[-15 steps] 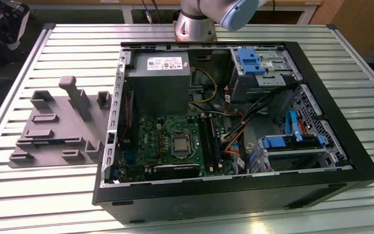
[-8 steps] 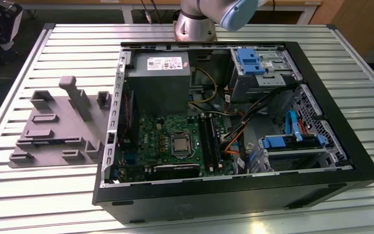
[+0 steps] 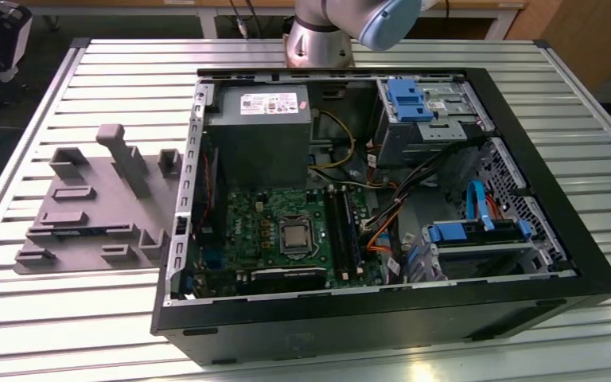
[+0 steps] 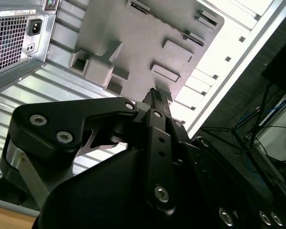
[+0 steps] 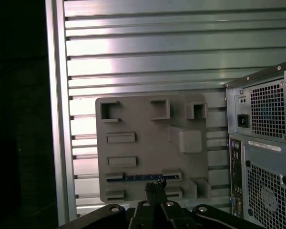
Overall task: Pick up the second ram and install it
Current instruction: 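Reach for the second ram, then pick up the second ram and move it above second insertion slot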
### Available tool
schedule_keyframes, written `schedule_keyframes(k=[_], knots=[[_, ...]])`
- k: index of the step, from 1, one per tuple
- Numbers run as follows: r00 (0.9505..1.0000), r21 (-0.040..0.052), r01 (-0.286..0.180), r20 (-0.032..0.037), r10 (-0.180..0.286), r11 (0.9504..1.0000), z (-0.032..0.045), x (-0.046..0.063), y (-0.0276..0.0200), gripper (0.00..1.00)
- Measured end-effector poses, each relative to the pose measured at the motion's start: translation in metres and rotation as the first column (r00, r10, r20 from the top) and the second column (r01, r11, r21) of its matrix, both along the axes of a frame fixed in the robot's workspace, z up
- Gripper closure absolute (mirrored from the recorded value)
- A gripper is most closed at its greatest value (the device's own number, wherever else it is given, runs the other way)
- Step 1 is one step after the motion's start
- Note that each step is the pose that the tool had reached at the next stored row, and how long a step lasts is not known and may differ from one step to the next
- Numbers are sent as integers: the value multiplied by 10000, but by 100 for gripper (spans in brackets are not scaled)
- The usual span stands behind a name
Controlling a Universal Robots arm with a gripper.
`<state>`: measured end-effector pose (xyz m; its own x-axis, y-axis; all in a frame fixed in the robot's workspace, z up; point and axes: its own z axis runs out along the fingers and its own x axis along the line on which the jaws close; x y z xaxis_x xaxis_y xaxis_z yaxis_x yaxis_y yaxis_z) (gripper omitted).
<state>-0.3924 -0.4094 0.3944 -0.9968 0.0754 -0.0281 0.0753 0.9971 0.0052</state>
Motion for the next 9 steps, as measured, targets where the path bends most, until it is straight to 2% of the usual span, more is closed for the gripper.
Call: schedule_keyframes(k=[9], knots=[[10000,-3,-6,0,6,10000,-1,-3,0,89]])
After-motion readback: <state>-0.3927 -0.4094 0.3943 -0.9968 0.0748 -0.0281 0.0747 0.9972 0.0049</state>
